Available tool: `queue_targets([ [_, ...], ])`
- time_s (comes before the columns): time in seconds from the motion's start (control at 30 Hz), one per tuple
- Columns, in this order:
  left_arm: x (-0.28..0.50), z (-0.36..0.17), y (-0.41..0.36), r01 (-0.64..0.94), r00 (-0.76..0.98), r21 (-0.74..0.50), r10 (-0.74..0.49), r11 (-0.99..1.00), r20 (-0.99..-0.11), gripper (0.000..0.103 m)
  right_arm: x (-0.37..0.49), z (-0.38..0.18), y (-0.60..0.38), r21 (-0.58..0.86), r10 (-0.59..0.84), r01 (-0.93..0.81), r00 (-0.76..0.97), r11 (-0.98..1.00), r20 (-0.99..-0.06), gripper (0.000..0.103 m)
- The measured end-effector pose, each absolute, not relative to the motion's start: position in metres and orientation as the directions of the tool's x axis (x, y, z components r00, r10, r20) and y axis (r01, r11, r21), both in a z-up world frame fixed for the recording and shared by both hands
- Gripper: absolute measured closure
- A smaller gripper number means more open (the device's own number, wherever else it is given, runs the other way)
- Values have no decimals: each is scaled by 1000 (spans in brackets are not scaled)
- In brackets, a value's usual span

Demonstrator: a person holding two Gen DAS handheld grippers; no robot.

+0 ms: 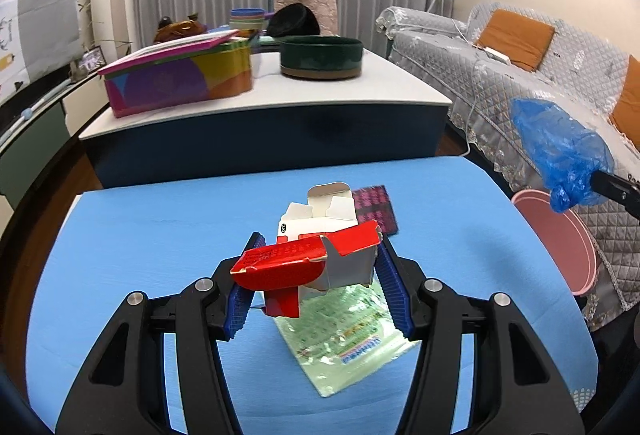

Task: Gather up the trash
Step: 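Carry the blue bag and red-and-white box over the pink bin with both grippers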

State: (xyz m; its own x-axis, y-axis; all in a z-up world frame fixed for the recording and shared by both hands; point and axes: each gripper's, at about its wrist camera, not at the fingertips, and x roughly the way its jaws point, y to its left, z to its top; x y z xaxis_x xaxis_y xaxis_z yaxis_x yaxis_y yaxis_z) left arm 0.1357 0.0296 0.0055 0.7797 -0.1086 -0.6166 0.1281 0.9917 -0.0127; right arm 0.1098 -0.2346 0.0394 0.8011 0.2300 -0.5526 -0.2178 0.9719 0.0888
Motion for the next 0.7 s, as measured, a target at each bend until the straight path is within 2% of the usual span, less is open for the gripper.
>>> queue_targets([
  [0.53,145,14,-39,219,763,-53,-205,974,-613,48,97,57,-316,98,118,-80,867,992,-484,100],
  [0.7,146,15,-70,252,751,-66,-238,965,-616,48,96,52,-338,99,83,-38,865,994,-495,100],
])
